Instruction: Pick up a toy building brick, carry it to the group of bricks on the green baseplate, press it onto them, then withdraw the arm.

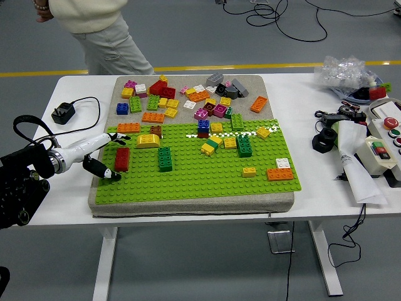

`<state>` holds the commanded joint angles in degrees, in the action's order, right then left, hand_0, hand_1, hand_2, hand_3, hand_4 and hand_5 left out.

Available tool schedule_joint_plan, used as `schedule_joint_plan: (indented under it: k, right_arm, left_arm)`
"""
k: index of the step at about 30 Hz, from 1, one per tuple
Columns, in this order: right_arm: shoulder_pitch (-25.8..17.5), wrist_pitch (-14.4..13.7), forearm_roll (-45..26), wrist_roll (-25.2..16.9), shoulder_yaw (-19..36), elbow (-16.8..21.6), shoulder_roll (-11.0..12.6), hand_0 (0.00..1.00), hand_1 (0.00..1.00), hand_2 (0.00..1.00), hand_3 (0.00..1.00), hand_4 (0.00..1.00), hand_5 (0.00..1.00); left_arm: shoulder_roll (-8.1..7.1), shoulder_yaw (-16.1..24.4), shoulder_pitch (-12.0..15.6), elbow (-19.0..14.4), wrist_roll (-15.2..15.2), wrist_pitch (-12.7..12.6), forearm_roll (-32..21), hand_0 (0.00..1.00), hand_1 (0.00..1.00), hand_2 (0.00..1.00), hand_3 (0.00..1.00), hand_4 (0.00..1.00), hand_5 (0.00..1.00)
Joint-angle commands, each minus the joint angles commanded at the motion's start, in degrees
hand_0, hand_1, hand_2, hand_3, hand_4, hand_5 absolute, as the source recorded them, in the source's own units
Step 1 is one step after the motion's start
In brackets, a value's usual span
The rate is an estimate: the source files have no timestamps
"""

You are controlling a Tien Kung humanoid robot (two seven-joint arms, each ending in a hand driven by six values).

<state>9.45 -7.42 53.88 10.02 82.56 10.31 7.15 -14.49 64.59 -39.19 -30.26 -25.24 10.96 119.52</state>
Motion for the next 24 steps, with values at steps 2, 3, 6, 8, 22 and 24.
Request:
schedule_joint_plan:
  k: [2, 3, 6, 8, 22, 24]
  right_arm:
    - [0.0, 0.0, 0.0, 0.0, 0.0, 0.0, 0.0, 0.800, 0.744, 0.762, 0.726, 0.908, 0.551]
    - [0.0, 0.0, 0.0, 0.0, 0.0, 0.0, 0.0, 0.800, 0.744, 0.762, 0.726, 0.908, 0.551]
    - [0.1, 0.0, 0.0, 0.1, 0.0, 0.0, 0.0, 0.800, 0.744, 0.762, 0.726, 0.908, 0.551]
    - [0.1, 0.0, 0.0, 0.1, -0.1, 0.0, 0.0, 0.800, 0.744, 0.762, 0.726, 0.908, 0.551]
    - [0.0, -0.1, 0.1, 0.2, -0.3, 0.0, -0.1, 0.800, 0.744, 0.761, 0.725, 0.908, 0.551]
    - [0.0, -0.1, 0.1, 0.2, -0.3, 0.0, -0.1, 0.800, 0.745, 0.761, 0.725, 0.908, 0.551]
  left_arm:
    - [0.04, -0.3, 0.0, 0.2, 0.0, 0.0, -0.4, 0.998, 0.923, 0.832, 0.909, 0.950, 0.120]
    - [0.05, -0.3, -0.1, 0.2, 0.0, 0.0, -0.5, 0.998, 0.923, 0.832, 0.909, 0.950, 0.120]
    - [0.13, -0.5, -0.2, 0.3, 0.0, -0.3, -1.1, 0.998, 0.903, 0.804, 0.887, 0.942, 0.116]
    - [0.14, -0.6, -0.4, 0.3, 0.0, -0.4, -1.4, 0.998, 0.903, 0.804, 0.887, 0.942, 0.116]
    - [0.44, -2.5, -1.0, 1.9, 0.1, -1.0, -3.5, 0.998, 0.858, 0.660, 0.840, 0.828, 0.095]
    - [0.42, -2.5, -1.0, 2.1, 0.1, -1.0, -3.7, 0.981, 0.844, 0.614, 0.762, 0.745, 0.094]
